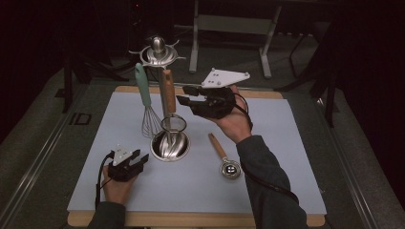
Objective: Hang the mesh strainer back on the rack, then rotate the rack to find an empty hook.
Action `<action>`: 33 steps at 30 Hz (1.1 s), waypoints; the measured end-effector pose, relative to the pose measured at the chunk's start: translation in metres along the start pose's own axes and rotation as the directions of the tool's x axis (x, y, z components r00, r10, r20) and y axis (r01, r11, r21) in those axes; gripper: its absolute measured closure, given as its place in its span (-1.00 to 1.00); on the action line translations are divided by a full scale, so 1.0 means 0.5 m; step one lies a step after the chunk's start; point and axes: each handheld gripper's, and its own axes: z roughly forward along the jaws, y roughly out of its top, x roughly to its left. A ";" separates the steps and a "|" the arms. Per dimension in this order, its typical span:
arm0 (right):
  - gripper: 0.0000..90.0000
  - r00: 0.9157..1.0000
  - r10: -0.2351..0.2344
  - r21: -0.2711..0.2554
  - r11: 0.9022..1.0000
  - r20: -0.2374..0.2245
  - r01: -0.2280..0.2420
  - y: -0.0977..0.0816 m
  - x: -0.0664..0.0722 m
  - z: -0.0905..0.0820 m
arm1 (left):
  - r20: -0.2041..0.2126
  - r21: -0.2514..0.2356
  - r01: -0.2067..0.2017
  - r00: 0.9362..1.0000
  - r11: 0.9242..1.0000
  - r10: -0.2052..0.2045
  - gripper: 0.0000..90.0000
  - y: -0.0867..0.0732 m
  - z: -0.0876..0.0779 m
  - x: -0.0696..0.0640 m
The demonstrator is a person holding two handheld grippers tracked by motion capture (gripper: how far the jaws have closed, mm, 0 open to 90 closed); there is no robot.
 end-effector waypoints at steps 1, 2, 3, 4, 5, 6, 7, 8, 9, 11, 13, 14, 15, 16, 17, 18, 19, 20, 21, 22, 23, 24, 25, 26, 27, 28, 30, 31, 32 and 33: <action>0.39 1.000 -0.002 0.001 1.000 0.000 0.002 0.000 -0.001 -0.001 | -0.001 0.002 0.001 1.000 1.000 -0.001 0.29 0.000 0.000 0.000; 0.39 1.000 -0.004 0.003 1.000 0.001 0.004 -0.001 -0.002 -0.001 | 0.000 0.002 0.001 1.000 1.000 -0.001 0.29 0.000 0.000 0.000; 0.39 1.000 -0.006 0.005 1.000 0.001 0.006 -0.002 -0.003 -0.002 | 0.001 0.003 0.001 1.000 1.000 -0.001 0.29 0.000 0.000 0.000; 0.39 1.000 -0.005 0.009 1.000 0.002 0.005 -0.002 -0.004 -0.003 | 0.001 0.001 0.001 1.000 1.000 -0.001 0.29 0.000 0.000 0.000; 0.39 1.000 -0.004 0.008 1.000 0.004 0.004 -0.004 -0.005 -0.003 | 0.001 0.001 0.002 1.000 1.000 -0.002 0.29 0.000 0.000 0.000; 0.39 1.000 -0.002 0.009 1.000 0.006 0.002 -0.005 -0.007 -0.004 | 0.001 0.001 0.002 1.000 1.000 -0.002 0.29 0.000 0.000 0.000; 0.39 1.000 -0.001 0.010 1.000 0.007 0.001 -0.006 -0.009 -0.004 | 0.001 0.001 0.002 1.000 1.000 -0.002 0.29 0.000 0.000 0.000; 0.39 1.000 0.000 0.012 1.000 0.008 0.000 -0.008 -0.010 -0.006 | 0.001 0.002 0.002 1.000 1.000 -0.002 0.29 0.000 0.000 0.000; 0.38 1.000 0.003 0.012 1.000 0.010 -0.003 -0.009 -0.011 -0.007 | 0.001 0.003 0.001 1.000 1.000 -0.001 0.28 0.000 0.000 0.000; 0.37 1.000 0.004 0.012 1.000 0.015 -0.005 -0.013 -0.014 -0.010 | 0.000 0.002 0.000 1.000 1.000 0.000 0.28 0.000 0.000 0.000; 0.37 1.000 0.007 0.016 1.000 0.021 -0.008 -0.017 -0.016 -0.013 | -0.001 -0.001 0.000 1.000 1.000 0.000 0.27 0.000 0.000 0.000; 0.36 1.000 0.012 0.019 1.000 0.023 -0.013 -0.020 -0.017 -0.014 | -0.001 -0.001 0.000 1.000 1.000 0.000 0.27 0.000 0.000 0.000; 0.36 1.000 0.012 0.019 1.000 0.023 -0.013 -0.020 -0.017 -0.014 | -0.001 0.002 -0.002 1.000 1.000 0.002 0.27 0.000 0.000 0.000; 0.36 0.999 0.015 0.024 1.000 0.029 -0.016 -0.027 -0.021 -0.018 | 0.000 0.004 -0.002 1.000 1.000 0.002 0.27 0.001 0.000 0.000; 0.36 0.999 0.014 0.026 1.000 0.034 -0.014 -0.030 -0.023 -0.019 | 0.000 0.001 0.002 1.000 1.000 -0.002 0.27 0.001 0.000 0.000; 0.35 0.999 0.014 0.034 0.999 0.043 -0.015 -0.033 -0.025 -0.020 | -0.001 -0.001 0.001 1.000 1.000 -0.001 0.27 0.000 -0.001 0.000; 0.35 0.999 0.015 0.039 0.999 0.051 -0.017 -0.038 -0.027 -0.020 | -0.002 -0.006 0.002 1.000 1.000 -0.002 0.27 0.000 -0.001 0.000; 0.35 0.998 0.016 0.047 0.999 0.053 -0.018 -0.043 -0.029 -0.021 | -0.003 -0.009 0.004 1.000 1.000 -0.004 0.27 0.000 -0.001 -0.001; 0.35 0.998 0.016 0.047 0.999 0.053 -0.018 -0.043 -0.029 -0.021 | -0.003 -0.009 0.004 1.000 1.000 -0.004 0.27 0.000 -0.001 -0.001; 0.34 0.998 0.018 0.061 0.998 0.061 -0.021 -0.052 -0.032 -0.021 | -0.001 -0.010 0.006 1.000 1.000 -0.006 0.27 0.000 -0.001 0.000; 0.34 0.998 0.015 0.068 0.998 0.066 -0.019 -0.056 -0.034 -0.021 | -0.001 -0.010 0.006 1.000 1.000 -0.006 0.27 0.000 -0.001 0.000; 0.35 0.998 0.016 0.070 0.997 0.068 -0.021 -0.060 -0.036 -0.022 | 0.001 -0.011 0.008 1.000 1.000 -0.008 0.27 0.000 -0.001 0.000; 0.35 0.997 0.020 0.073 0.997 0.071 -0.026 -0.063 -0.037 -0.023 | 0.003 -0.012 0.007 1.000 1.000 -0.007 0.28 0.000 -0.002 0.000; 0.35 0.997 0.021 0.075 0.997 0.077 -0.026 -0.065 -0.038 -0.024 | 0.005 -0.012 0.005 1.000 1.000 -0.005 0.31 0.000 -0.002 0.000; 0.35 0.997 0.021 0.075 0.997 0.077 -0.026 -0.065 -0.038 -0.024 | 0.005 -0.012 0.005 1.000 1.000 -0.005 0.32 0.000 -0.002 0.000; 0.35 0.997 0.018 0.076 0.997 0.081 -0.024 -0.067 -0.039 -0.025 | 0.004 -0.014 0.006 1.000 1.000 -0.006 0.32 0.000 -0.002 0.000; 0.35 0.996 0.015 0.079 0.997 0.092 -0.022 -0.072 -0.042 -0.027 | 0.001 -0.017 0.009 1.000 1.000 -0.009 0.32 0.000 -0.003 0.001; 0.35 0.995 0.016 0.079 0.997 0.095 -0.024 -0.074 -0.043 -0.028 | 0.000 -0.018 0.014 1.000 1.000 -0.014 0.32 0.000 -0.003 0.001; 0.35 0.995 0.019 0.080 0.996 0.095 -0.026 -0.077 -0.044 -0.029 | -0.001 -0.018 0.019 1.000 1.000 -0.019 0.32 0.000 -0.003 0.002; 0.35 0.995 0.020 0.085 0.996 0.097 -0.029 -0.080 -0.045 -0.030 | -0.005 -0.020 0.022 1.000 1.000 -0.022 0.32 0.000 -0.003 0.003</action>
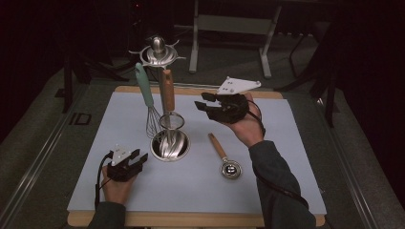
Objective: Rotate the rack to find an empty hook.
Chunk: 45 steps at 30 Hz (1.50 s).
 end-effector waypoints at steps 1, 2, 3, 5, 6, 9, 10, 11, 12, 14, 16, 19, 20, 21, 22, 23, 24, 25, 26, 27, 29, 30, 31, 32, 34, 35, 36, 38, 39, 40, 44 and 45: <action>0.35 1.000 0.002 0.005 1.000 0.002 -0.002 -0.003 -0.001 0.000 | -0.005 -0.002 0.001 1.000 1.000 -0.001 0.32 0.000 -0.001 0.001; 0.35 1.000 0.005 0.010 1.000 0.002 -0.005 -0.007 -0.002 0.000 | -0.010 -0.002 0.003 1.000 1.000 -0.003 0.32 0.000 -0.001 0.002; 0.35 1.000 0.003 0.015 1.000 0.003 -0.003 -0.011 -0.003 0.002 | -0.017 -0.002 0.002 1.000 1.000 -0.002 0.32 0.001 -0.002 0.002; 0.35 1.000 -0.004 0.039 0.999 0.008 0.004 -0.021 -0.003 0.006 | -0.028 -0.002 -0.003 1.000 1.000 0.003 0.32 0.002 -0.002 0.001; 0.35 1.000 -0.010 0.053 0.999 0.011 0.009 -0.027 -0.003 0.009 | -0.029 -0.003 -0.004 1.000 1.000 0.004 0.33 0.003 -0.002 0.000; 0.35 1.000 -0.007 0.069 0.998 0.014 0.006 -0.041 -0.007 0.010 | -0.032 -0.013 -0.003 0.999 1.000 0.002 0.34 0.006 -0.005 -0.001; 0.35 1.000 -0.003 0.074 0.997 0.016 0.001 -0.045 -0.009 0.010 | -0.030 -0.022 0.000 1.000 1.000 -0.001 0.35 0.007 -0.007 0.000; 0.34 1.000 0.002 0.078 0.997 0.017 -0.003 -0.050 -0.011 0.009 | -0.024 -0.031 0.008 1.000 0.999 -0.009 0.35 0.009 -0.010 0.000; 0.34 1.000 0.006 0.083 0.997 0.021 -0.008 -0.056 -0.014 0.008 | -0.022 -0.038 0.010 1.000 0.999 -0.011 0.36 0.011 -0.012 0.000; 0.34 0.999 0.019 0.089 0.996 0.026 -0.021 -0.065 -0.018 0.007 | -0.021 -0.054 0.013 1.000 0.998 -0.014 0.36 0.016 -0.018 0.000; 0.34 0.999 0.028 0.108 0.994 0.031 -0.031 -0.079 -0.018 0.010 | -0.012 -0.071 0.017 1.000 0.997 -0.018 0.36 0.020 -0.025 0.002; 0.34 0.999 0.032 0.132 0.991 0.031 -0.036 -0.100 -0.016 0.015 | 0.010 -0.084 0.039 0.999 0.996 -0.038 0.36 0.024 -0.031 0.006; 0.34 0.999 0.032 0.138 0.990 0.032 -0.036 -0.106 -0.016 0.017 | 0.015 -0.089 0.043 0.999 0.995 -0.042 0.36 0.025 -0.034 0.007; 0.34 0.999 0.034 0.146 0.989 0.035 -0.039 -0.113 -0.016 0.018 | 0.023 -0.094 0.044 0.999 0.995 -0.042 0.36 0.027 -0.036 0.008; 0.33 0.999 0.034 0.152 0.988 0.036 -0.039 -0.118 -0.016 0.019 | 0.026 -0.100 0.048 0.999 0.994 -0.045 0.37 0.029 -0.039 0.008; 0.33 0.999 0.033 0.160 0.986 0.038 -0.039 -0.124 -0.017 0.020 | 0.030 -0.106 0.049 0.998 0.993 -0.046 0.37 0.031 -0.042 0.008; 0.33 0.998 0.034 0.167 0.985 0.044 -0.041 -0.129 -0.017 0.020 | 0.032 -0.114 0.049 0.998 0.992 -0.046 0.37 0.033 -0.045 0.008; 0.32 0.998 0.035 0.170 0.985 0.048 -0.043 -0.133 -0.018 0.020 | 0.039 -0.119 0.054 0.998 0.991 -0.049 0.38 0.036 -0.048 0.008; 0.32 0.998 0.044 0.171 0.984 0.052 -0.053 -0.138 -0.018 0.018 | 0.050 -0.127 0.062 0.997 0.990 -0.056 0.39 0.038 -0.052 0.009; 0.32 0.997 0.054 0.169 0.984 0.053 -0.062 -0.143 -0.018 0.015 | 0.064 -0.136 0.074 0.996 0.988 -0.066 0.40 0.039 -0.055 0.010; 0.33 0.996 0.068 0.165 0.983 0.054 -0.076 -0.156 -0.019 0.010 | 0.080 -0.147 0.085 0.994 0.985 -0.074 0.40 0.043 -0.061 0.012; 0.33 0.996 0.073 0.172 0.982 0.059 -0.082 -0.164 -0.020 0.007 | 0.083 -0.152 0.090 0.993 0.984 -0.078 0.40 0.044 -0.062 0.013; 0.33 0.995 0.073 0.176 0.981 0.064 -0.084 -0.169 -0.021 0.006 | 0.087 -0.158 0.094 0.993 0.983 -0.081 0.40 0.045 -0.064 0.013; 0.33 0.995 0.078 0.183 0.979 0.070 -0.090 -0.176 -0.022 0.004 | 0.090 -0.159 0.095 0.993 0.983 -0.081 0.40 0.047 -0.067 0.014; 0.32 0.993 0.089 0.189 0.977 0.082 -0.103 -0.190 -0.023 -0.001 | 0.094 -0.157 0.092 0.993 0.983 -0.078 0.41 0.051 -0.070 0.015; 0.32 0.992 0.093 0.187 0.976 0.088 -0.108 -0.198 -0.024 -0.004 | 0.095 -0.155 0.090 0.993 0.984 -0.075 0.41 0.053 -0.071 0.016; 0.32 0.991 0.099 0.188 0.975 0.091 -0.114 -0.206 -0.024 -0.006 | 0.095 -0.152 0.086 0.993 0.985 -0.072 0.41 0.055 -0.071 0.017; 0.32 0.988 0.108 0.203 0.971 0.109 -0.128 -0.225 -0.022 -0.009 | 0.096 -0.145 0.082 0.993 0.986 -0.068 0.41 0.058 -0.071 0.018; 0.33 0.987 0.111 0.214 0.968 0.119 -0.135 -0.234 -0.021 -0.010 | 0.096 -0.143 0.083 0.993 0.986 -0.070 0.41 0.060 -0.071 0.018; 0.37 0.986 0.112 0.224 0.965 0.127 -0.138 -0.244 -0.020 -0.010 | 0.097 -0.146 0.081 0.993 0.986 -0.067 0.41 0.062 -0.071 0.018; 0.37 0.982 0.113 0.252 0.956 0.149 -0.149 -0.271 -0.020 -0.015 | 0.097 -0.162 0.075 0.994 0.984 -0.059 0.41 0.073 -0.076 0.015; 0.35 0.981 0.116 0.256 0.954 0.157 -0.154 -0.276 -0.020 -0.016 | 0.097 -0.167 0.072 0.994 0.983 -0.056 0.41 0.077 -0.078 0.015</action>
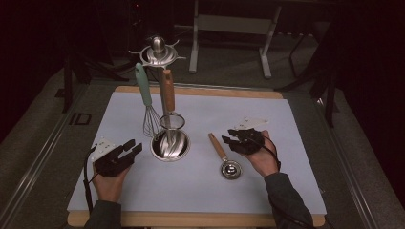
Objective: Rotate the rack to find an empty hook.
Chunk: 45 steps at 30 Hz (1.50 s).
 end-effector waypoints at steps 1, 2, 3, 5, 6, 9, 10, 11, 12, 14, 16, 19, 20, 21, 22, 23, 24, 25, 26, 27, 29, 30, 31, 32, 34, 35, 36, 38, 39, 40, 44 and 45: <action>0.34 1.000 0.004 0.003 1.000 0.007 -0.004 -0.004 -0.001 -0.001 | 0.003 -0.006 -0.001 1.000 1.000 0.001 0.41 0.005 -0.001 -0.001; 0.32 1.000 0.006 0.002 1.000 0.009 -0.006 -0.008 -0.002 -0.002 | 0.007 -0.015 -0.001 1.000 1.000 0.001 0.41 0.011 -0.003 -0.002; 0.32 1.000 0.016 0.005 1.000 0.018 -0.016 -0.012 -0.003 -0.004 | 0.009 -0.019 -0.002 1.000 1.000 0.002 0.41 0.014 -0.004 -0.002; 0.31 0.999 0.032 0.003 0.999 0.031 -0.032 -0.020 -0.006 -0.006 | 0.011 -0.033 -0.006 1.000 0.999 0.006 0.41 0.024 -0.007 -0.004; 0.31 0.998 0.040 0.001 0.999 0.038 -0.040 -0.026 -0.007 -0.006 | 0.014 -0.039 -0.009 1.000 0.999 0.009 0.41 0.030 -0.008 -0.004; 0.33 0.997 0.056 0.009 0.998 0.044 -0.057 -0.044 -0.012 -0.004 | 0.018 -0.055 -0.010 1.000 0.998 0.011 0.41 0.044 -0.011 -0.005; 0.33 0.997 0.061 0.013 0.998 0.052 -0.062 -0.050 -0.013 -0.003 | 0.020 -0.060 -0.011 1.000 0.998 0.012 0.41 0.048 -0.012 -0.005; 0.33 0.996 0.066 0.019 0.998 0.056 -0.067 -0.057 -0.015 -0.002 | 0.022 -0.067 -0.011 1.000 0.998 0.012 0.41 0.053 -0.014 -0.004; 0.33 0.996 0.072 0.022 0.997 0.059 -0.074 -0.063 -0.017 -0.002 | 0.021 -0.073 -0.010 1.000 0.997 0.011 0.41 0.058 -0.016 -0.004; 0.35 0.994 0.080 0.028 0.996 0.070 -0.082 -0.076 -0.021 -0.004 | 0.025 -0.094 -0.007 1.000 0.996 0.010 0.42 0.071 -0.020 -0.003; 0.44 0.993 0.085 0.030 0.996 0.076 -0.088 -0.090 -0.024 -0.007 | 0.027 -0.109 -0.005 1.000 0.994 0.008 0.43 0.082 -0.024 -0.003; 0.45 0.991 0.104 0.037 0.994 0.088 -0.107 -0.113 -0.026 -0.013 | 0.027 -0.129 -0.013 1.000 0.992 0.016 0.46 0.098 -0.029 -0.006; 0.44 0.990 0.112 0.037 0.993 0.089 -0.115 -0.121 -0.027 -0.015 | 0.026 -0.136 -0.018 0.999 0.991 0.021 0.47 0.104 -0.031 -0.007; 0.43 0.988 0.124 0.035 0.991 0.092 -0.128 -0.128 -0.028 -0.018 | 0.024 -0.143 -0.023 0.999 0.989 0.027 0.48 0.110 -0.033 -0.008; 0.42 0.985 0.131 0.035 0.990 0.109 -0.135 -0.136 -0.029 -0.020 | 0.023 -0.152 -0.029 0.999 0.988 0.033 0.51 0.116 -0.035 -0.009; 0.40 0.984 0.128 0.039 0.990 0.124 -0.134 -0.144 -0.030 -0.023 | 0.026 -0.160 -0.032 0.999 0.987 0.036 0.55 0.122 -0.038 -0.010; 0.39 0.981 0.131 0.040 0.990 0.143 -0.138 -0.153 -0.030 -0.025 | 0.027 -0.168 -0.034 0.999 0.985 0.040 0.59 0.128 -0.040 -0.010; 0.39 0.979 0.132 0.041 0.989 0.156 -0.140 -0.162 -0.031 -0.027 | 0.026 -0.175 -0.039 0.999 0.984 0.044 0.62 0.134 -0.042 -0.011; 0.39 0.978 0.139 0.042 0.988 0.158 -0.147 -0.172 -0.032 -0.029 | 0.026 -0.181 -0.042 0.999 0.983 0.048 0.66 0.142 -0.043 -0.011; 0.39 0.976 0.147 0.041 0.987 0.162 -0.155 -0.185 -0.034 -0.030 | 0.027 -0.186 -0.043 0.998 0.982 0.048 0.71 0.146 -0.044 -0.011; 0.38 0.974 0.153 0.062 0.984 0.170 -0.165 -0.198 -0.039 -0.029 | 0.031 -0.201 -0.041 0.998 0.979 0.049 0.77 0.157 -0.046 -0.012; 0.38 0.971 0.164 0.062 0.982 0.173 -0.178 -0.204 -0.042 -0.030 | 0.036 -0.211 -0.040 0.998 0.977 0.048 0.80 0.163 -0.047 -0.012; 0.38 0.969 0.180 0.056 0.980 0.170 -0.192 -0.210 -0.046 -0.031 | 0.039 -0.223 -0.037 0.998 0.974 0.047 0.84 0.168 -0.048 -0.014; 0.38 0.967 0.190 0.056 0.978 0.169 -0.201 -0.215 -0.048 -0.032 | 0.040 -0.235 -0.036 0.998 0.971 0.047 0.88 0.172 -0.050 -0.015; 0.39 0.964 0.199 0.047 0.977 0.176 -0.210 -0.221 -0.051 -0.034 | 0.042 -0.267 -0.032 0.998 0.963 0.045 0.97 0.182 -0.054 -0.020; 0.40 0.963 0.201 0.044 0.976 0.179 -0.211 -0.224 -0.051 -0.036 | 0.045 -0.281 -0.028 0.998 0.959 0.042 0.99 0.187 -0.056 -0.022; 0.40 0.963 0.200 0.039 0.977 0.180 -0.210 -0.226 -0.051 -0.038 | 0.048 -0.294 -0.022 0.998 0.956 0.037 1.00 0.193 -0.057 -0.025; 0.43 0.961 0.214 0.023 0.975 0.173 -0.221 -0.229 -0.050 -0.041 | 0.049 -0.327 -0.019 0.998 0.945 0.037 1.00 0.207 -0.059 -0.032; 0.44 0.961 0.217 0.018 0.975 0.172 -0.223 -0.230 -0.049 -0.042 | 0.053 -0.337 -0.016 0.998 0.941 0.036 1.00 0.212 -0.060 -0.034; 0.45 0.960 0.218 0.015 0.975 0.174 -0.224 -0.231 -0.048 -0.042 | 0.057 -0.348 -0.017 0.998 0.937 0.039 1.00 0.219 -0.060 -0.037; 0.50 0.960 0.224 0.007 0.974 0.166 -0.228 -0.233 -0.050 -0.044 | 0.077 -0.388 -0.028 0.995 0.921 0.063 1.00 0.255 -0.064 -0.053; 0.51 0.960 0.226 0.008 0.973 0.164 -0.230 -0.235 -0.050 -0.044 | 0.080 -0.395 -0.034 0.994 0.918 0.071 1.00 0.262 -0.065 -0.056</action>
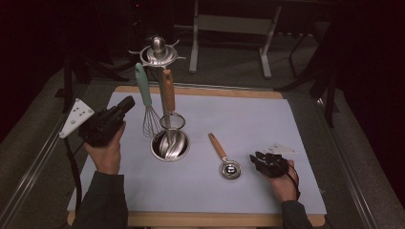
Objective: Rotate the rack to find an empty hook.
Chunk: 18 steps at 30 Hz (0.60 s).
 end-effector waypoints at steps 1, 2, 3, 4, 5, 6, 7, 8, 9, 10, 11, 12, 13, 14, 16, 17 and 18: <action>0.53 1.000 0.004 0.002 1.000 -0.002 -0.004 -0.001 0.001 0.001 | 0.007 -0.009 -0.008 1.000 1.000 0.008 1.00 0.010 0.002 -0.004; 0.54 1.000 0.004 0.005 1.000 -0.002 -0.004 -0.002 0.001 0.002 | 0.014 -0.022 -0.015 1.000 1.000 0.016 1.00 0.019 0.005 -0.009; 0.56 1.000 0.004 0.009 1.000 -0.002 -0.004 -0.003 0.001 0.002 | 0.021 -0.029 -0.027 0.999 0.999 0.027 1.00 0.029 0.006 -0.013; 0.58 1.000 0.004 0.012 1.000 -0.003 -0.004 -0.003 0.001 0.003 | 0.025 -0.040 -0.037 0.999 0.999 0.038 1.00 0.038 0.008 -0.017; 0.60 1.000 0.006 0.011 1.000 -0.007 -0.006 -0.003 0.002 0.003 | 0.033 -0.056 -0.043 0.998 0.998 0.045 1.00 0.047 0.010 -0.023; 0.64 1.000 0.011 0.009 1.000 -0.019 -0.011 -0.003 0.002 0.002 | 0.035 -0.064 -0.049 0.998 0.997 0.051 1.00 0.052 0.011 -0.027; 0.66 0.999 0.014 0.009 1.000 -0.030 -0.013 -0.002 0.002 0.002 | 0.039 -0.074 -0.057 0.997 0.996 0.060 1.00 0.058 0.011 -0.032; 0.70 0.999 0.018 0.007 1.000 -0.034 -0.017 -0.001 0.002 0.000 | 0.042 -0.087 -0.063 0.997 0.994 0.066 1.00 0.063 0.012 -0.038; 0.74 0.999 0.016 0.006 1.000 -0.038 -0.016 0.000 0.003 -0.001 | 0.042 -0.099 -0.069 0.996 0.993 0.073 1.00 0.067 0.013 -0.042; 0.76 0.999 0.014 0.005 1.000 -0.041 -0.014 0.000 0.003 -0.002 | 0.045 -0.108 -0.071 0.996 0.992 0.076 1.00 0.071 0.013 -0.046; 0.78 0.999 0.014 0.002 1.000 -0.043 -0.014 0.001 0.003 -0.003 | 0.045 -0.116 -0.075 0.996 0.990 0.081 1.00 0.076 0.015 -0.051; 0.80 0.999 0.014 0.002 1.000 -0.044 -0.014 0.001 0.003 -0.003 | 0.046 -0.121 -0.077 0.995 0.990 0.083 1.00 0.079 0.016 -0.053; 0.81 0.999 0.014 0.002 1.000 -0.047 -0.014 0.001 0.003 -0.003 | 0.046 -0.125 -0.080 0.995 0.989 0.086 1.00 0.084 0.019 -0.056; 0.82 0.998 0.014 0.000 1.000 -0.055 -0.014 0.000 0.002 -0.004 | 0.045 -0.132 -0.082 0.995 0.988 0.088 1.00 0.087 0.021 -0.057; 0.83 0.998 0.012 -0.001 1.000 -0.067 -0.012 0.000 0.002 -0.004 | 0.047 -0.143 -0.080 0.995 0.986 0.087 1.00 0.095 0.025 -0.058; 0.83 0.997 0.009 -0.003 1.000 -0.073 -0.009 0.000 0.003 -0.004 | 0.046 -0.149 -0.080 0.995 0.985 0.088 1.00 0.100 0.028 -0.059; 0.83 0.997 0.007 -0.003 1.000 -0.072 -0.007 0.000 0.003 -0.005 | 0.045 -0.150 -0.082 0.995 0.985 0.090 1.00 0.103 0.029 -0.059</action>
